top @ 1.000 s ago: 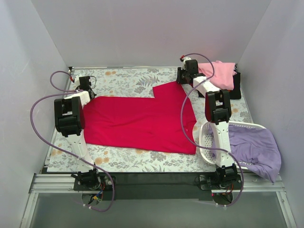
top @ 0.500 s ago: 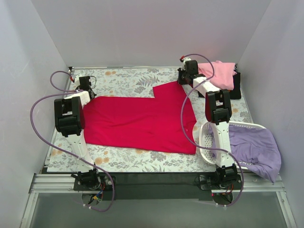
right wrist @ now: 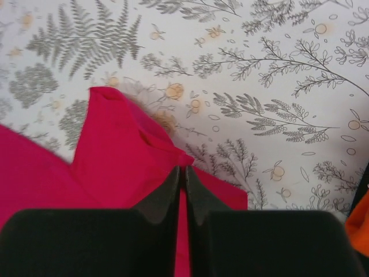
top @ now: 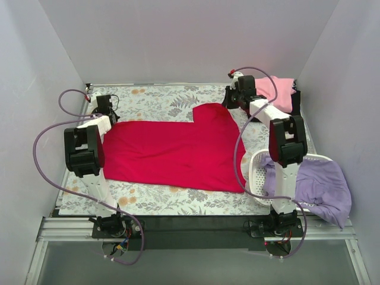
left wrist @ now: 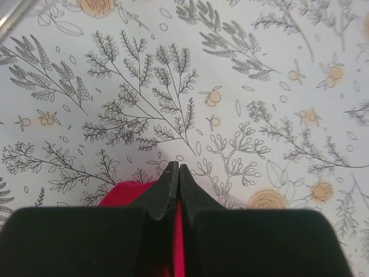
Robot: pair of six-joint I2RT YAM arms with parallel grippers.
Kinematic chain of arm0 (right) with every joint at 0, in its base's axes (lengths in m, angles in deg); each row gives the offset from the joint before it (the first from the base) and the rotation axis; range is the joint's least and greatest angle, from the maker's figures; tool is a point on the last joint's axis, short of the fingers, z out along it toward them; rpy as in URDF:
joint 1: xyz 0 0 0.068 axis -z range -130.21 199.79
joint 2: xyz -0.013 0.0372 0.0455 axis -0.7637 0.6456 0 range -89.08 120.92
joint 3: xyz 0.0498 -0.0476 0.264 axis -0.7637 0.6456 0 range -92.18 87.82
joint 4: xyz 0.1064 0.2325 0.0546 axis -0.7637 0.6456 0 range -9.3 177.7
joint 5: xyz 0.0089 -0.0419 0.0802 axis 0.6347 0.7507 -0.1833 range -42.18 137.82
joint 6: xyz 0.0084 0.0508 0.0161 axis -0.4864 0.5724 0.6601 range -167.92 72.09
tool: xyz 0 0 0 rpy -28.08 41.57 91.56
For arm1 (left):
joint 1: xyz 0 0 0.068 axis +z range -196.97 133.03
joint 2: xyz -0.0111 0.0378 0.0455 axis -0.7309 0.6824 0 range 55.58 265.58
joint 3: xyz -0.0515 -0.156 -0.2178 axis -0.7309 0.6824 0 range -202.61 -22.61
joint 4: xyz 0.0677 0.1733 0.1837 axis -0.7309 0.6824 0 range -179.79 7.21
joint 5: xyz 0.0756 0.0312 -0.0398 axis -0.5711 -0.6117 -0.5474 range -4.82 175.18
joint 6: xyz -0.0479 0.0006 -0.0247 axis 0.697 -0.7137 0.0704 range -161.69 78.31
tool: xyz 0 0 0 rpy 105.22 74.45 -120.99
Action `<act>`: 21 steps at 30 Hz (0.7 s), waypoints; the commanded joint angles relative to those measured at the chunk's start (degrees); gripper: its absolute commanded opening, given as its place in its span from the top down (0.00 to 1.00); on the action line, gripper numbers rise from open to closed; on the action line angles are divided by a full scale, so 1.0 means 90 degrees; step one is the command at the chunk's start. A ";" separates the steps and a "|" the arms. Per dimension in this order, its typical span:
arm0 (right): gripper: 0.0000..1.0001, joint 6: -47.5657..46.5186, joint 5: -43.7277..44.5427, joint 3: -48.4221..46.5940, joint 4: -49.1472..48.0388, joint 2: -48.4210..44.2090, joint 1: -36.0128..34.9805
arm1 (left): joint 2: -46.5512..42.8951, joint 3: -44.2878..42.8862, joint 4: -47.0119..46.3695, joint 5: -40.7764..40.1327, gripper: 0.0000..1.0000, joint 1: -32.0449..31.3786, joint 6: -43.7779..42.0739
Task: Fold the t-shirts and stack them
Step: Fold the tshirt
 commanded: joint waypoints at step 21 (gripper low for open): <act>0.99 0.0394 -0.0215 0.4479 -0.1246 -0.4483 -0.0524 | -0.1857 0.1278 -0.0478 -0.0304 1.00 0.0035 0.0245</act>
